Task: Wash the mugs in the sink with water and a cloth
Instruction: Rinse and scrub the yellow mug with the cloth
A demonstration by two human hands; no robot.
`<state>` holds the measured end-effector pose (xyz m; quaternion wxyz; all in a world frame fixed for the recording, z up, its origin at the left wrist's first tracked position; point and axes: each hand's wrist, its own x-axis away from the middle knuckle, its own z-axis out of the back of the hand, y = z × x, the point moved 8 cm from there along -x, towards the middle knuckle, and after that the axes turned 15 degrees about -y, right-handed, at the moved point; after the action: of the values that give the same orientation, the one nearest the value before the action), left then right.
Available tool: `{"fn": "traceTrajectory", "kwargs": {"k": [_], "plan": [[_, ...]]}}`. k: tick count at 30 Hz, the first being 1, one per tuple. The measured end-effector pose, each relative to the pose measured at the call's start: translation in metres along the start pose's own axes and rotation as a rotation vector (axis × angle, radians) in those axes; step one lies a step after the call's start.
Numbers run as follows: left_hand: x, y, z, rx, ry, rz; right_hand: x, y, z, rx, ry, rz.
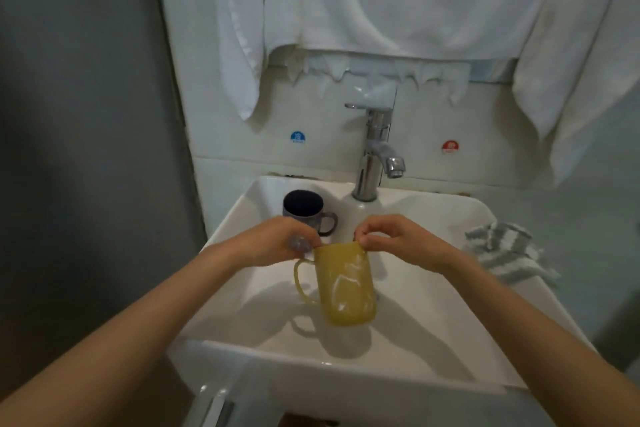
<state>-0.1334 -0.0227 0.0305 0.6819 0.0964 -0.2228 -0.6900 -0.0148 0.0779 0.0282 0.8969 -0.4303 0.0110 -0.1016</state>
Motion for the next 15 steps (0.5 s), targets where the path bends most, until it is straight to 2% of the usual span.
{"fn": "traceTrajectory", "kwargs": {"k": [5,8,11,15], "plan": [[-0.029,0.013,0.007,0.071,0.017,-0.128,0.005,0.020,0.023,-0.154,0.065,0.036],[-0.046,0.012,0.004,0.232,0.002,-0.176,0.005,0.035,0.036,-0.117,0.214,0.008],[-0.061,0.008,0.001,0.452,0.104,-0.151,0.008,0.037,0.046,0.016,0.404,0.008],[-0.080,0.000,-0.012,0.756,0.238,-0.040,0.010,0.020,0.038,0.070,0.370,0.034]]}}
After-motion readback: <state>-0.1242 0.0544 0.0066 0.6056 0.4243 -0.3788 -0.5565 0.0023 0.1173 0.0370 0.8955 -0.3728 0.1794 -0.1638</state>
